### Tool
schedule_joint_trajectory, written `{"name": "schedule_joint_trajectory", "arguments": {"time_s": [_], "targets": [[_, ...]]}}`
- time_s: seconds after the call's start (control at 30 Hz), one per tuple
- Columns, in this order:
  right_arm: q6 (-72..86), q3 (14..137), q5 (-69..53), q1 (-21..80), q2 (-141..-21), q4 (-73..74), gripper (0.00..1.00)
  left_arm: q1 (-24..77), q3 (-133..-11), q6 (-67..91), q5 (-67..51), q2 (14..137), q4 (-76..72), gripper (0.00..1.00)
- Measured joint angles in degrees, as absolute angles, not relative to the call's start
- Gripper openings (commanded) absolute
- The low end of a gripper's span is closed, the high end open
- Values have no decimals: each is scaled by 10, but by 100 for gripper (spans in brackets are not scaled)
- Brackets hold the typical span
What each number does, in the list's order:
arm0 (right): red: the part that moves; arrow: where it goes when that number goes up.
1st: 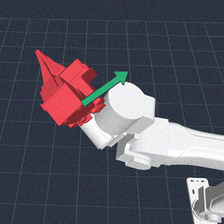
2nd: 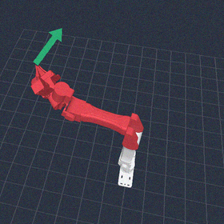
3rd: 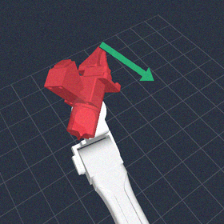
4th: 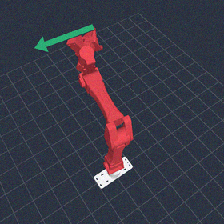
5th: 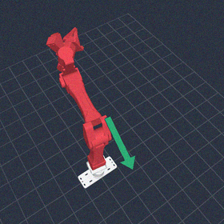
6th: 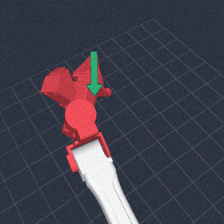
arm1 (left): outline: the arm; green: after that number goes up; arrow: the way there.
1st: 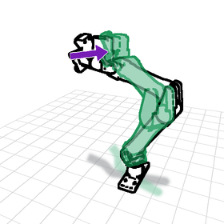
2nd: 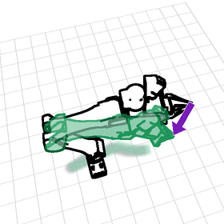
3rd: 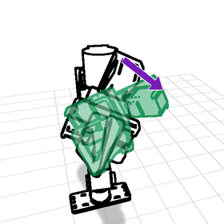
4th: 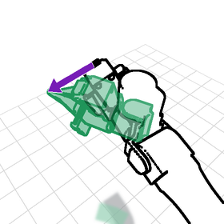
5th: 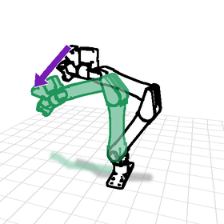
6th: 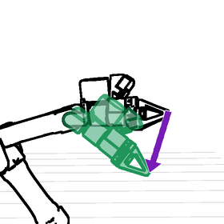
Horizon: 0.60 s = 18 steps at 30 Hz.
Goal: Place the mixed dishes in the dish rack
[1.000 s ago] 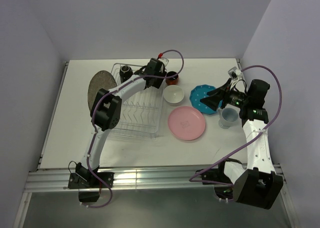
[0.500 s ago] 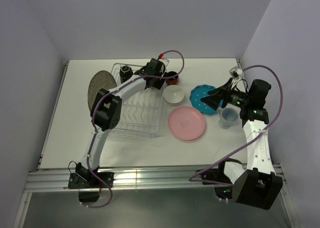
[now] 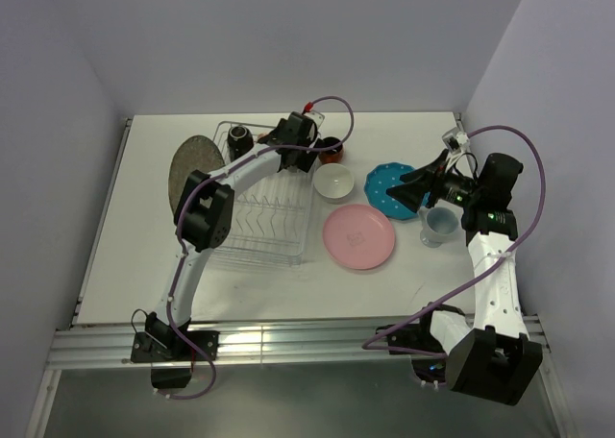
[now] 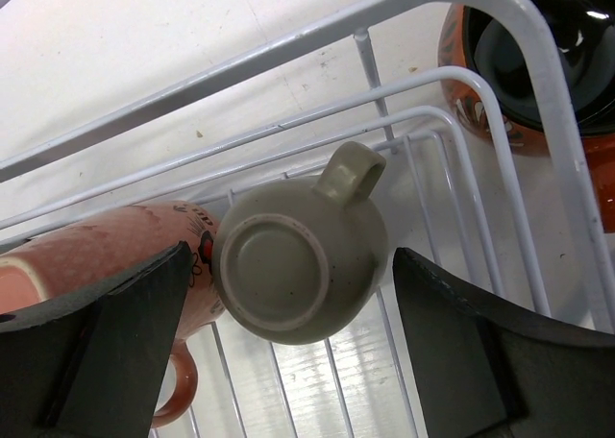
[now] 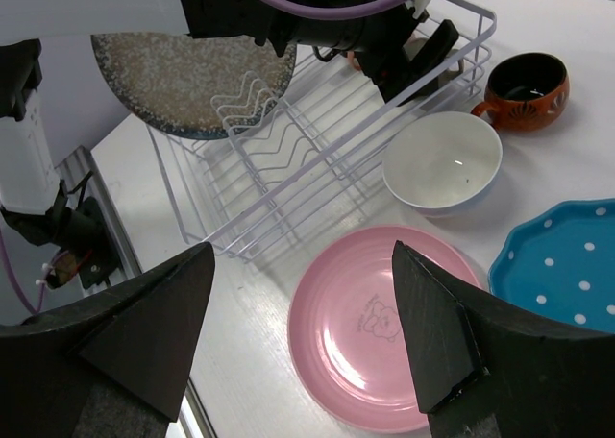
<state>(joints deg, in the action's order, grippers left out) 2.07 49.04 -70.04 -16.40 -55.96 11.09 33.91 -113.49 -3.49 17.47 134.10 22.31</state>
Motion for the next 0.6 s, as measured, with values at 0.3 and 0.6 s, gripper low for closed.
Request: {"name": "schedule_joint_trajectory", "arguments": {"time_s": [0.3,0.6], "targets": [[21,490,-701,-165,-560,111,82,346,-1155,-39,181,1340,236,95],[20,490,-701,-166,-560,111,82,361,-1179,-42,170,1314,247,96]]}}
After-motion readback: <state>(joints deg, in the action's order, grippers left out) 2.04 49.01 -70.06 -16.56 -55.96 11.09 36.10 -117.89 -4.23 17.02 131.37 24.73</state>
